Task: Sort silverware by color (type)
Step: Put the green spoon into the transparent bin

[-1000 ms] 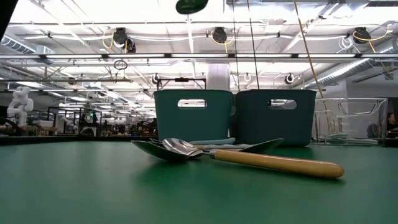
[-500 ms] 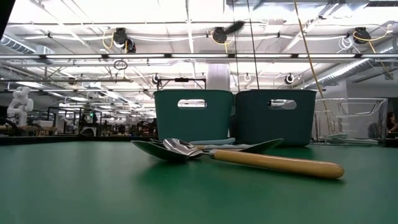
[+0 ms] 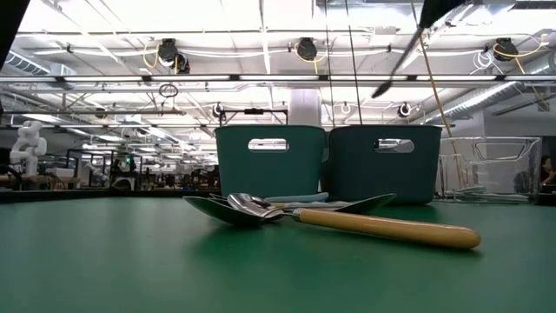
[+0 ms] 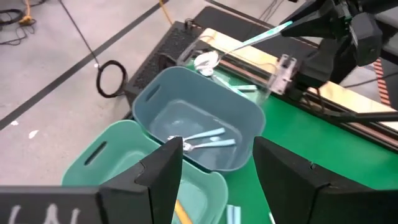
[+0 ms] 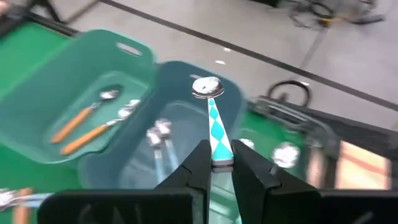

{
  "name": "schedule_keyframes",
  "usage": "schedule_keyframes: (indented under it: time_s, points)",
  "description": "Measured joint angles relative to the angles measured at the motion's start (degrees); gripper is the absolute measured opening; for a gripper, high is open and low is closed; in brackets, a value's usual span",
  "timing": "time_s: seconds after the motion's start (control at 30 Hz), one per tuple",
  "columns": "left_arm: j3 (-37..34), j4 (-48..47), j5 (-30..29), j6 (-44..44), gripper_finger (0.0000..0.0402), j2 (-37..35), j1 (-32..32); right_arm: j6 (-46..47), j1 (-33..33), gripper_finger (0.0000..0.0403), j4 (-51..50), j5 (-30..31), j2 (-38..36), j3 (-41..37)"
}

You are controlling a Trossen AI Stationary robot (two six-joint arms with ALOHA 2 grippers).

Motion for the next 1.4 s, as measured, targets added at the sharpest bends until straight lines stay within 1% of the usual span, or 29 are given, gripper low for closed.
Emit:
schedule_keyframes:
  time_s: [0.1,0.2,0.33,0.53,0.63,0.77,0.87,0.97,1.07,1.17,1.3,1.4]
  points:
    - [0.00,0.02,2.03,0.88,0.0202,0.00,2.20,-1.74,-3.73,0.0036,-0.15,-0.36,-0.59,-0.86]
    - [0.00,-0.03,2.47,1.39,0.0202,0.02,3.74,-0.85,-7.09,0.0036,-0.07,-1.13,-1.61,-2.54]
    - [0.00,-0.20,2.53,1.39,0.0202,0.02,5.09,0.54,-11.28,0.0036,-0.11,-5.41,-3.95,-7.91]
    - [0.00,-1.01,4.27,2.50,0.0202,0.02,5.45,4.91,-13.44,0.0036,0.43,-8.61,-8.43,-16.73]
    - [0.00,-2.15,4.52,2.76,0.0202,0.02,5.26,6.54,-14.13,0.0036,2.30,-9.50,-10.86,-21.06]
    - [0.00,-3.05,4.56,2.82,0.0202,0.02,5.24,7.05,-15.53,0.0036,7.87,-9.44,-13.65,-28.57]
    - [0.00,-3.45,4.56,2.79,0.0202,0.04,5.09,6.87,-16.54,0.0036,13.99,-9.60,-15.69,-35.44]
    - [0.00,-3.83,4.56,2.69,0.0202,0.04,4.60,6.45,-17.18,0.0039,20.88,-11.72,-17.41,-41.54]
    - [0.00,-4.23,4.54,2.12,0.0202,0.04,3.71,4.74,-17.60,0.0040,26.98,-13.85,-18.58,-45.86]
    - [0.00,-4.55,4.54,1.17,0.0202,0.04,2.59,4.07,-17.67,0.0041,29.02,-14.05,-18.91,-47.86]
    - [0.00,-4.55,4.54,-0.15,0.0202,0.04,0.71,3.53,-17.67,0.0044,28.49,-13.96,-18.91,-48.57]
    - [0.00,-4.62,3.93,-1.23,0.0202,0.04,-0.78,3.42,-17.67,0.0054,27.75,-14.02,-18.86,-48.59]
